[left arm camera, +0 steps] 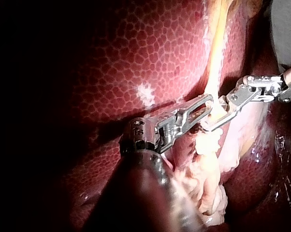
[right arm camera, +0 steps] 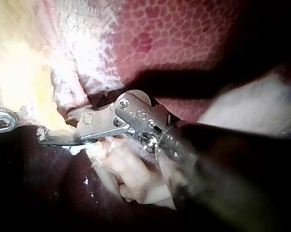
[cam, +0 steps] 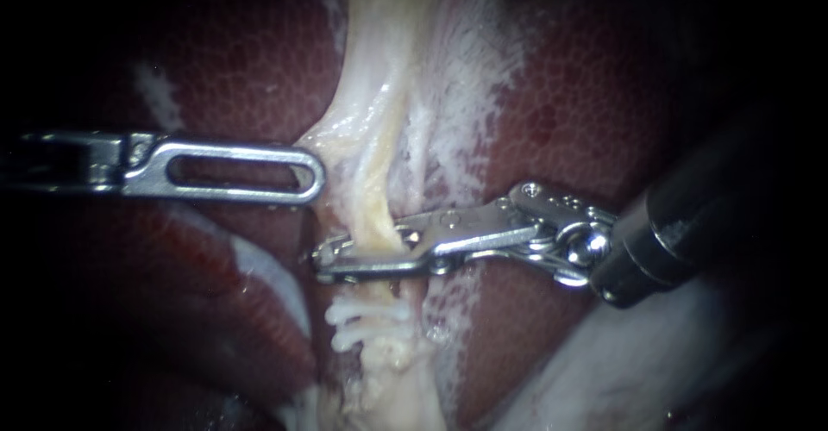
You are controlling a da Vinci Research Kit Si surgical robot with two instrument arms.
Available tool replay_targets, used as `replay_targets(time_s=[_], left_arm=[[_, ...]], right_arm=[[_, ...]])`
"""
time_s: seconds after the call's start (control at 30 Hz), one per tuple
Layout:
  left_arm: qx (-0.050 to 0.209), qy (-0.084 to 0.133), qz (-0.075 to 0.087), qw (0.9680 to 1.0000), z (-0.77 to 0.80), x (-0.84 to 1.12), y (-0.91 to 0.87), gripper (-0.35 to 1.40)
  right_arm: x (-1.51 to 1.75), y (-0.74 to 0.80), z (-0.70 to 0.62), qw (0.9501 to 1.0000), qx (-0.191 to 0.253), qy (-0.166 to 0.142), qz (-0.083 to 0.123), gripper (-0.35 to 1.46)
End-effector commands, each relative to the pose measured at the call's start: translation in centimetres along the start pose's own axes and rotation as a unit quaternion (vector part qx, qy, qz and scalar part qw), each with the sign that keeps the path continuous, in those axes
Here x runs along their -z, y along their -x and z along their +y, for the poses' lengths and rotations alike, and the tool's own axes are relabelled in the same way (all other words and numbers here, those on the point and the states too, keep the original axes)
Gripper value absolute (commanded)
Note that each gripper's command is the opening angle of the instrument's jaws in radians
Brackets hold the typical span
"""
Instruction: Going back third clip left tube
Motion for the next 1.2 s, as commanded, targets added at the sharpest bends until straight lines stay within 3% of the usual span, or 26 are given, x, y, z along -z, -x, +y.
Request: replay_targets(time_s=[0.03, 0.57, 0.7, 0.77, 0.9, 1.03, 1.2], left_arm=[[0.0, 0.0, 0.0, 1.0, 0.0, 0.01, 0.0, -0.35], [0.0, 0.0, 0.0, 1.0, 0.0, 0.01, 0.0, -0.35], [0.0, 0.0, 0.0, 1.0, 0.0, 0.01, 0.0, -0.35], [0.0, 0.0, 0.0, 1.0, 0.0, 0.01, 0.0, -0.35], [0.0, 0.0, 0.0, 1.0, 0.0, 0.01, 0.0, -0.35], [0.0, 0.0, 0.0, 1.0, 0.0, 0.01, 0.0, -0.35], [0.0, 0.0, 0.0, 1.0, -0.01, 0.01, 0.0, -0.35]], right_arm=[[0.0, 0.0, 0.0, 1.0, -0.003, 0.0, 0.0, -0.35], [-0.01, -0.01, 0.0, 0.9999, -0.012, 0.002, 0.002, -0.35], [-0.03, 0.0, -0.01, 0.9999, -0.011, 0.002, 0.002, 0.23], [-0.06, 0.0, 0.0, 1.0, -0.005, 0.003, 0.002, 0.43], [-0.09, -0.01, 0.01, 0.9993, 0.036, 0.006, -0.001, 0.55], [-0.09, -0.01, 0.03, 0.9965, 0.075, 0.038, 0.004, 0.6], [0.0, 0.01, 0.05, 0.9952, 0.089, 0.04, 0.003, 0.6]])
